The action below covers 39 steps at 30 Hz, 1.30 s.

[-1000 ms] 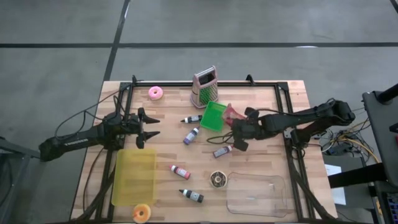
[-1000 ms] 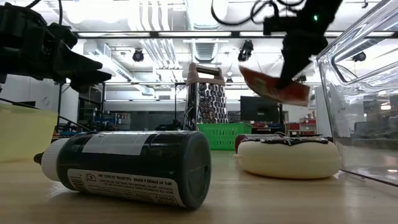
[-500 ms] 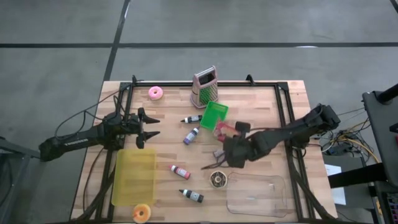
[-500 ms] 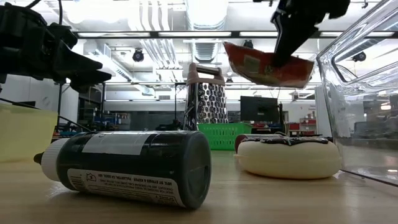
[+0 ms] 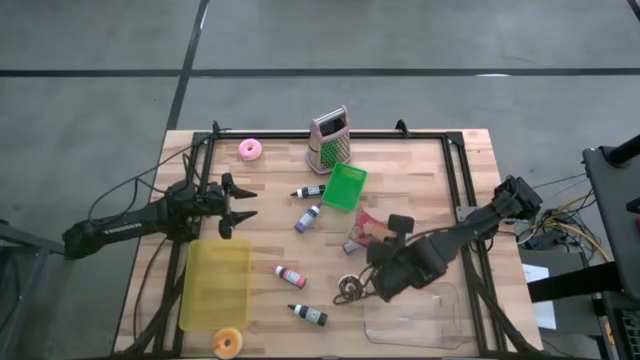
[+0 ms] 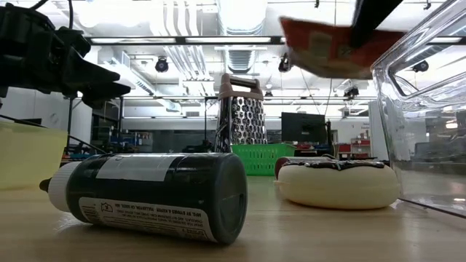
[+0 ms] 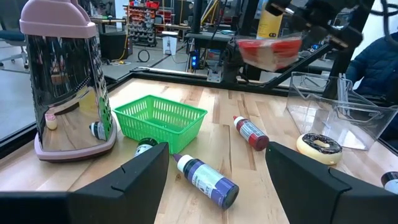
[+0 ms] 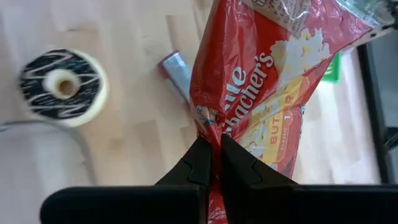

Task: Pick & Place Food Item
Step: Put the red popcorn pack into the transparent bin

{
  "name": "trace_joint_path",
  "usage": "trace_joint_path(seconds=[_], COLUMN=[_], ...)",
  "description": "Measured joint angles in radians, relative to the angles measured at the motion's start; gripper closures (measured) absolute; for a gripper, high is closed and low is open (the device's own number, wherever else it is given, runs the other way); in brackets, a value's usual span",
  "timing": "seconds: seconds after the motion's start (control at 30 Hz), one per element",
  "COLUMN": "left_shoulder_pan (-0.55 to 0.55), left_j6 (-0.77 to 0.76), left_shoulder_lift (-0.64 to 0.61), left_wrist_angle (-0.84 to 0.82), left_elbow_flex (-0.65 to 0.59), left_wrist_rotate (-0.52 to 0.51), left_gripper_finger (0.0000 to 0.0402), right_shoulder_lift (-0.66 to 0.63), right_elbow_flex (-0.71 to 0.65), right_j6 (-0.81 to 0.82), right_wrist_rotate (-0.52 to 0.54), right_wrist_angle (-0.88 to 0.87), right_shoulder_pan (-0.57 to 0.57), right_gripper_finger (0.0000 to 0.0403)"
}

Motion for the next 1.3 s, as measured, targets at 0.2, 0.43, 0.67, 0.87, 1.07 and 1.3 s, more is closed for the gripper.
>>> trace_joint_path(seconds=[0.2,0.43,0.67,0.87,1.07,1.3], left_shoulder_pan=[0.000,0.000,0.000,0.000,0.000,0.000], left_j6=[0.007,0.016,0.023,0.037,0.045,0.059], left_shoulder_lift=[0.000,0.000,0.000,0.000,0.000,0.000], left_wrist_angle=[0.000,0.000,0.000,0.000,0.000,0.000], left_elbow_flex=[0.000,0.000,0.000,0.000,0.000,0.000], left_wrist_rotate=[0.000,0.000,0.000,0.000,0.000,0.000], left_gripper_finger=[0.0129,0.0129,0.0129,0.0129,0.0129,0.0128], right_shoulder_lift=[0.003,0.004,0.004,0.004,0.004,0.004], right_elbow_flex=[0.009,0.009,0.013,0.037,0.067,0.070], right_j6=[0.106,0.252,0.359,0.425,0.466,0.501], right_wrist_rotate=[-0.048,-0.084,-0.142,-0.151,-0.175,-0.177], right_wrist_angle=[-0.016,-0.033,-0.034,-0.034,-0.030,-0.001], right_shoulder_pan=[0.069,0.145,0.208,0.256,0.292,0.311], right_gripper_finger=[0.0393,0.0392,0.0392,0.0392,0.0392,0.0392])
